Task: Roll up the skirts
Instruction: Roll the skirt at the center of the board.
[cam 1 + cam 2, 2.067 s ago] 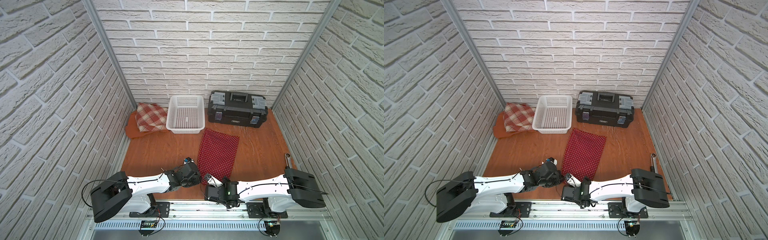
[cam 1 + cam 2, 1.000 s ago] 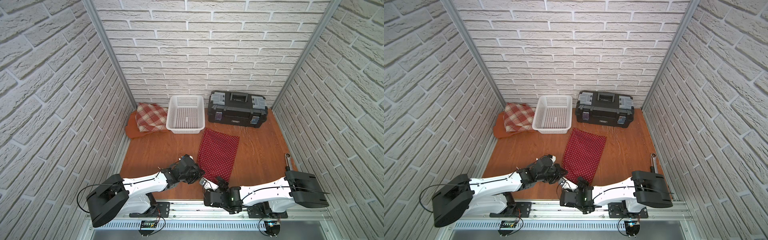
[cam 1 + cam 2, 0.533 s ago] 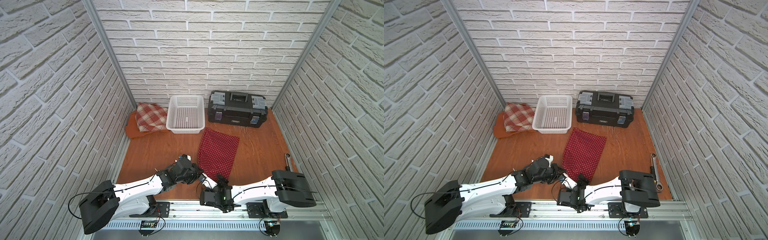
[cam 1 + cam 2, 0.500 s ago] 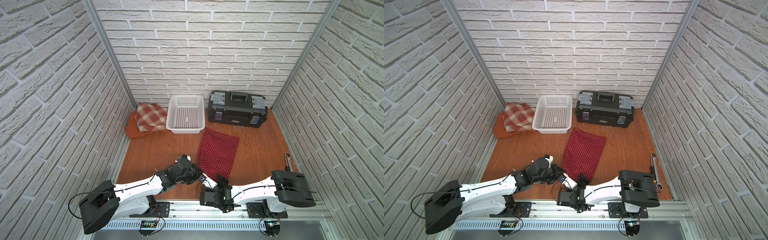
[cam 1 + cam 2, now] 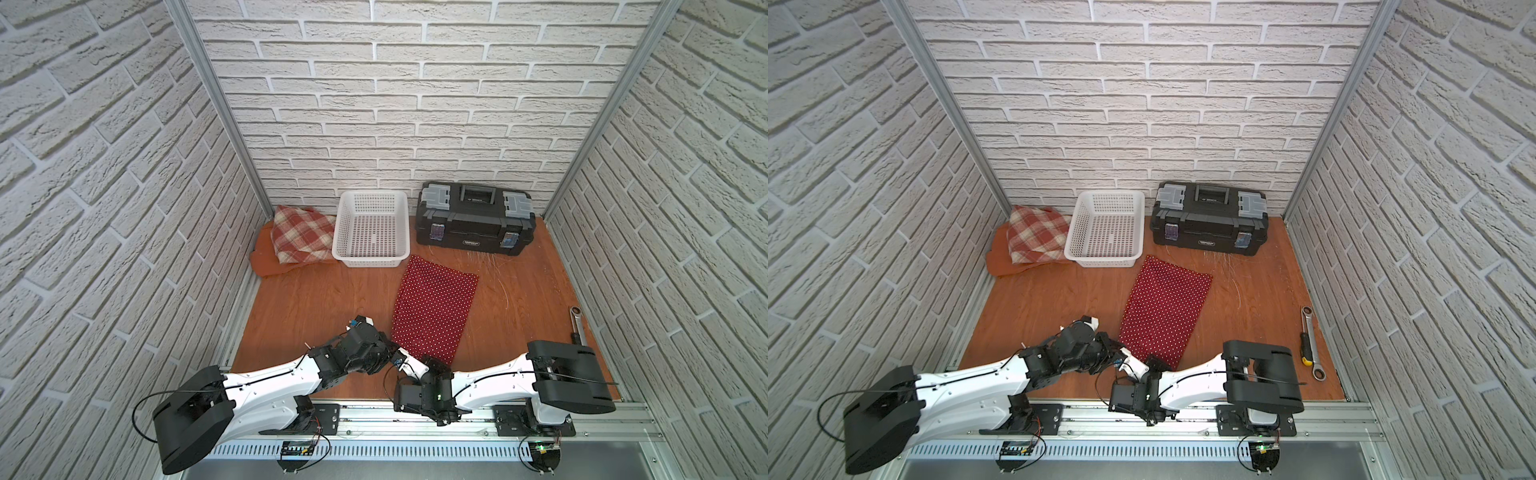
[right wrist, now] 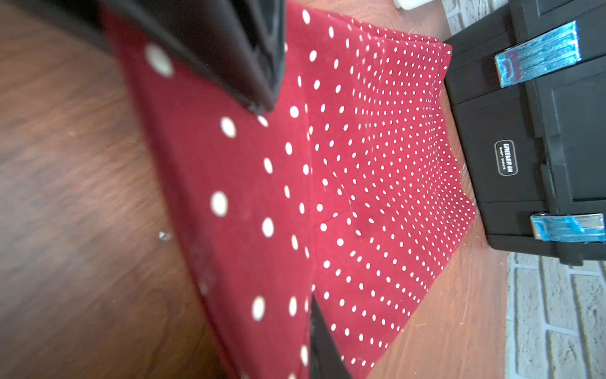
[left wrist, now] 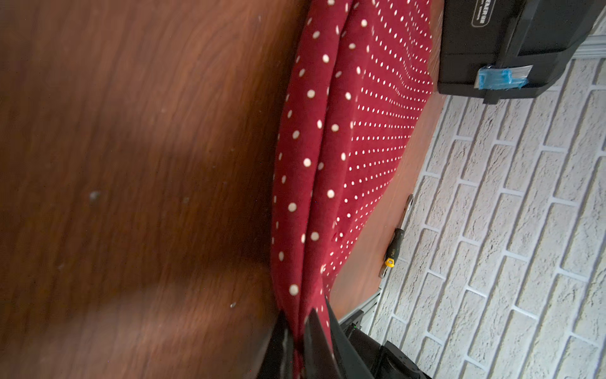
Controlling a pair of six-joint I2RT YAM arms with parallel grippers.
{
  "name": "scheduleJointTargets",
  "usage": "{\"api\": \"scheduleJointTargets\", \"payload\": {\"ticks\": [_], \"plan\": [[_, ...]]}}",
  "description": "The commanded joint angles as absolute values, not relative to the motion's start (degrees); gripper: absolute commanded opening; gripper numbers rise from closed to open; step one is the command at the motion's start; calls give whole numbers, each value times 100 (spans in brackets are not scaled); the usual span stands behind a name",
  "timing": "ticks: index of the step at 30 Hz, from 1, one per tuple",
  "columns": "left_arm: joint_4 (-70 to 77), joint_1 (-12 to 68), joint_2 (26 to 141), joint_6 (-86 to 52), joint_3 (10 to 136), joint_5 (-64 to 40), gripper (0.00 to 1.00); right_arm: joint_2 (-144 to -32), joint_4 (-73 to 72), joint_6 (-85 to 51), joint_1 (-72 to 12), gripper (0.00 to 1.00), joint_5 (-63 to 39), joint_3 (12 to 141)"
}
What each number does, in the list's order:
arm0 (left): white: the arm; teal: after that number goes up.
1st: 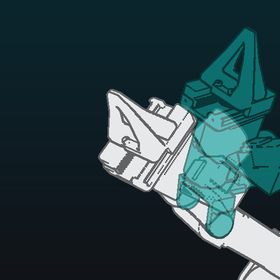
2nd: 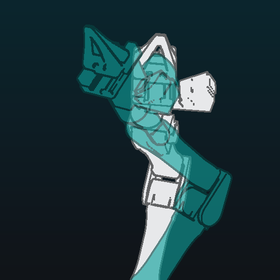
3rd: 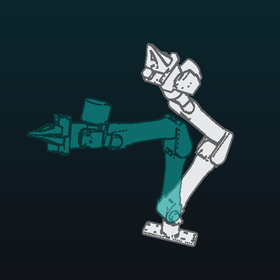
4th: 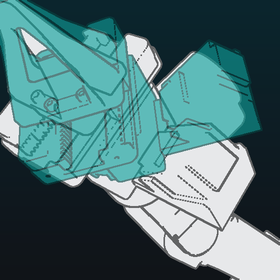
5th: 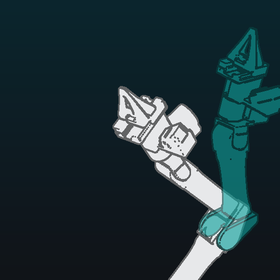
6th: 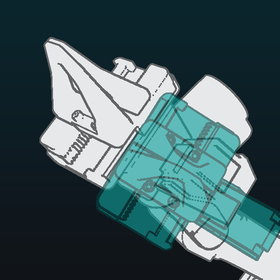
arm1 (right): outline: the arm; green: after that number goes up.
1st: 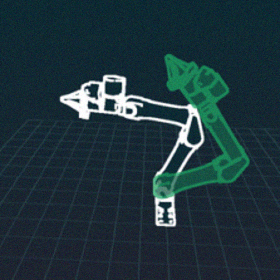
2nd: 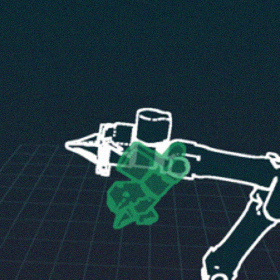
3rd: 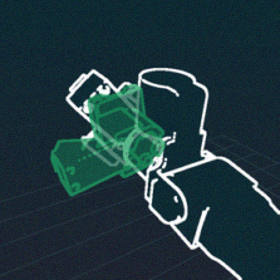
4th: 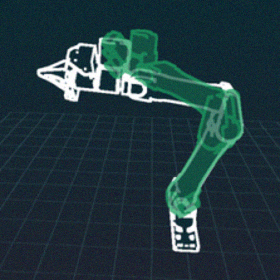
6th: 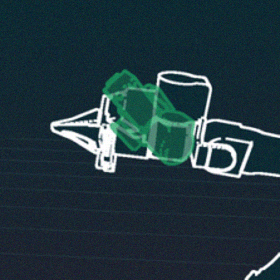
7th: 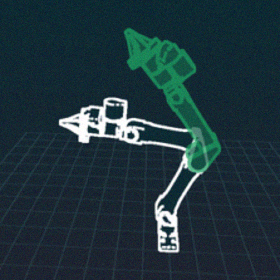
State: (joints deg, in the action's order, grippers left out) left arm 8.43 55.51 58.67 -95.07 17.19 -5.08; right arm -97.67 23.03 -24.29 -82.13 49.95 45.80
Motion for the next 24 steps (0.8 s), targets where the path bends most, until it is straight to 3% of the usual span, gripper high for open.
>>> {"api": "scheduleJointTargets", "payload": {"ticks": [1,7,16,24], "plan": [[406,5540,5511,-9472,1652,-487,31,-9826,2195,-2276,-8151,3,4899,4817],[-772,4983,4488,-9050,1644,-265,97,-9912,2275,-1703,-8143,2,4092,5028],[-2551,3666,2271,-8180,1497,75,98,-9493,2155,-1172,-7474,2,1844,5155],[-1773,3673,3224,-7829,1441,-221,98,-9217,1931,-1203,-6449,2,-183,5185]]}}
